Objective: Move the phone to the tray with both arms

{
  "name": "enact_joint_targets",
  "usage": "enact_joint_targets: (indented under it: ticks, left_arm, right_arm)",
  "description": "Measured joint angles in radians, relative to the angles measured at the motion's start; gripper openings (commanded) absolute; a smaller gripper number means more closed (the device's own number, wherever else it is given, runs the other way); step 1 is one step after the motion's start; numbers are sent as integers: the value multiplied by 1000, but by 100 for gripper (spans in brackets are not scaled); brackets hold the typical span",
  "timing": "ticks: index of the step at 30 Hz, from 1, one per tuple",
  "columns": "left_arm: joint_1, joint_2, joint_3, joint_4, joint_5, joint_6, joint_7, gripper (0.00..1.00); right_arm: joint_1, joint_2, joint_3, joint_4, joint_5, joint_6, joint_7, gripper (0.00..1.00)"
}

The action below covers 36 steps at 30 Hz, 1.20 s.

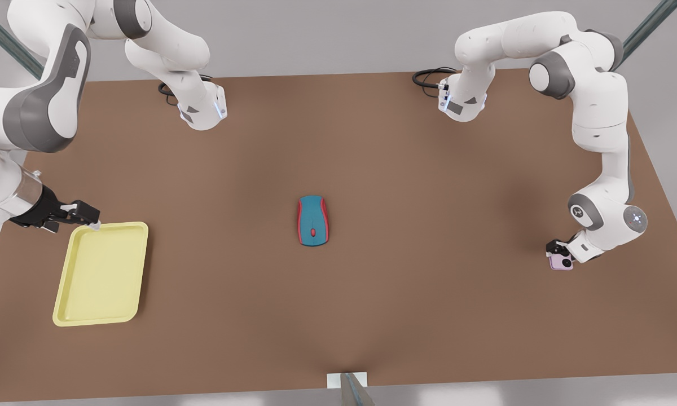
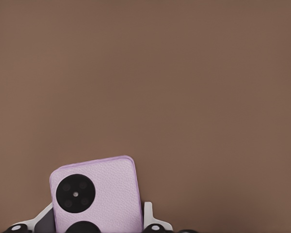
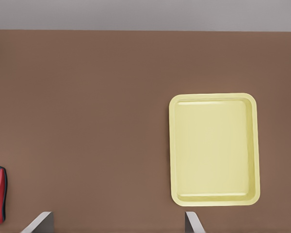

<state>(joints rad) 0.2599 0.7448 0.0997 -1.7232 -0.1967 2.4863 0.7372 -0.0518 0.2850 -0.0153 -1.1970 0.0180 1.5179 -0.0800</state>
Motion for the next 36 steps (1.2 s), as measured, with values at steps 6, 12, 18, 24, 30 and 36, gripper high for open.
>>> enact_joint_targets:
  ticks: [6, 12, 18, 24, 30, 36]
  left_arm:
    - [0, 3, 0, 0, -2, 2, 0, 82]
    - [-2, 3, 0, 0, 0, -1, -2, 79]
    - [-13, -7, -5, 0, 0, -11, -9, 79]
    - [-23, -19, -7, 1, 1, -25, -17, 78]
    - [-175, -67, -5, 4, 4, -71, -52, 78]
    - [-467, -117, -3, 8, 9, -133, -190, 78]
  right_arm:
    - [1, 0, 0, 0, 0, 0, 0, 100]
    - [3, 1, 0, 0, 0, 1, 0, 100]
    - [3, 2, 0, -1, 1, 2, 0, 100]
    - [3, 2, 0, -2, 0, 2, -1, 100]
    - [3, 2, 0, -2, 1, 3, -1, 100]
    - [3, 3, 0, -2, 1, 3, -1, 100]
